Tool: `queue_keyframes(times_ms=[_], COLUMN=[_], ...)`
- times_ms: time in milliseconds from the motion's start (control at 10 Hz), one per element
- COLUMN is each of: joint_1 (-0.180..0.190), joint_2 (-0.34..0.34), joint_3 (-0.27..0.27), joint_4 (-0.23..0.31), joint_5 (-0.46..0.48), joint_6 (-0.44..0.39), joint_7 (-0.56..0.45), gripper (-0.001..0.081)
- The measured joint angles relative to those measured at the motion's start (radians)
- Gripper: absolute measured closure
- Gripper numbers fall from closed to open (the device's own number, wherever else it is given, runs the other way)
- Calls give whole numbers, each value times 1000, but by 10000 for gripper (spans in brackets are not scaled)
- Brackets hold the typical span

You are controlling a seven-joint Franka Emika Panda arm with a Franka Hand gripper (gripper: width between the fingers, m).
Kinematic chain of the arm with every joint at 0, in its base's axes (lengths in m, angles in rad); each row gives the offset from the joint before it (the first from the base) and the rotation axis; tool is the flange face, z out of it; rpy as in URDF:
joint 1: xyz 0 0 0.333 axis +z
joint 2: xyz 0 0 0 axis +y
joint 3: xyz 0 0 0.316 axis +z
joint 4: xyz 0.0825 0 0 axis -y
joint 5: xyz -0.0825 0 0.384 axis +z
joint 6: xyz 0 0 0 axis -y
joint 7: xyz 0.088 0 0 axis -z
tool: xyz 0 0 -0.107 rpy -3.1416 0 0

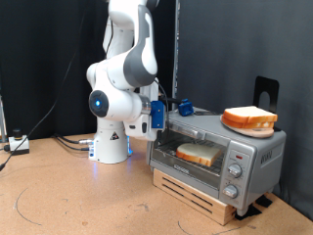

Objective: Make a piece of toast with the oven

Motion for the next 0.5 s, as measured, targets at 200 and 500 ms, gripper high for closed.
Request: queue_keyframes(times_ms=[200,500], joint_1=[-26,-117], joint_2=[-34,-10], joint_3=[-24,-60], joint_4=[0,22], joint_5=[-16,-55], joint_6=[1,3], joint_7=[20,42], gripper=[-1,-1])
